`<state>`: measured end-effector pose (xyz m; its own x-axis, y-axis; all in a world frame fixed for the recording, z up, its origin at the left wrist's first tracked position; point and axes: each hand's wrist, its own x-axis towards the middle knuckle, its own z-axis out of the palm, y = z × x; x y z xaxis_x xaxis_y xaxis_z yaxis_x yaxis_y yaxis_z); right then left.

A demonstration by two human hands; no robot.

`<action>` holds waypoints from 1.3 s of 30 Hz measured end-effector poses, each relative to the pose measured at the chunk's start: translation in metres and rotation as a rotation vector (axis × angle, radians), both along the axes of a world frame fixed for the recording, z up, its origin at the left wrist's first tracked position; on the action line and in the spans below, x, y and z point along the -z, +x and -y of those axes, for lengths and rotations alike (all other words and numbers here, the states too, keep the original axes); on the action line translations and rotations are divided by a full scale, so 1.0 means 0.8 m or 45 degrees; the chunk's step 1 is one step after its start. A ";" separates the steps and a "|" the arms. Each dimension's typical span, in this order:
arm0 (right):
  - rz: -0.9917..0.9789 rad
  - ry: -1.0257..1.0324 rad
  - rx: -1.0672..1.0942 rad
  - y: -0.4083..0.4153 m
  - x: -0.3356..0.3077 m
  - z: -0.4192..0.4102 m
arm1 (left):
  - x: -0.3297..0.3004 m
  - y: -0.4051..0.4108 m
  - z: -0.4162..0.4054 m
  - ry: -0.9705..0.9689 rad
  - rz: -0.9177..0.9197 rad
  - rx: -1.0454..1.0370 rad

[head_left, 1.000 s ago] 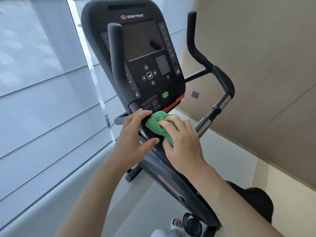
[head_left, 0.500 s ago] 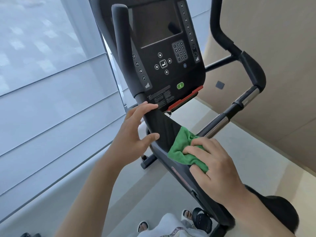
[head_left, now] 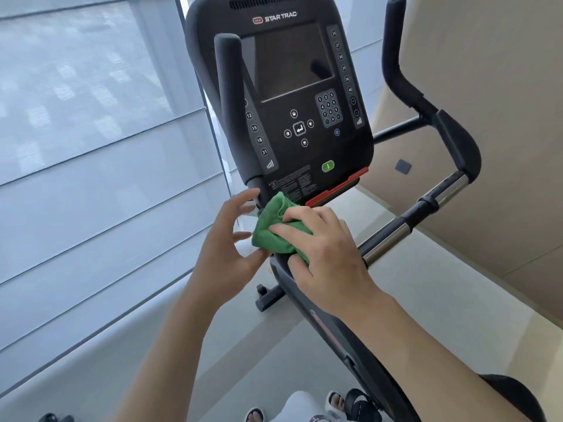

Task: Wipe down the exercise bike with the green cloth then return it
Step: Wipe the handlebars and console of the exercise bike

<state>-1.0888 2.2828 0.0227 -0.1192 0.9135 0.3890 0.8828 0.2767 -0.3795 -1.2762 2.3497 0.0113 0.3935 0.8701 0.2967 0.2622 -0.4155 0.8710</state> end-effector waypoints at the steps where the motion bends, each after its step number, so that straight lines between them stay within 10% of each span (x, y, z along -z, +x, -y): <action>1: -0.003 -0.010 -0.012 0.006 0.003 0.005 | 0.001 -0.004 0.002 -0.020 0.006 -0.026; 11: -0.146 -0.123 -0.032 0.065 0.023 0.090 | -0.030 0.036 0.012 0.570 -0.220 -0.053; 23: -0.295 0.048 0.444 0.184 -0.014 0.078 | -0.027 0.132 0.015 0.504 -0.527 0.362; 31: -0.134 -0.119 0.616 0.191 0.036 -0.001 | 0.000 0.139 0.025 0.662 -0.508 0.112; 39: -0.068 0.095 0.246 0.107 0.064 0.038 | 0.005 0.146 0.027 0.655 -0.449 -0.026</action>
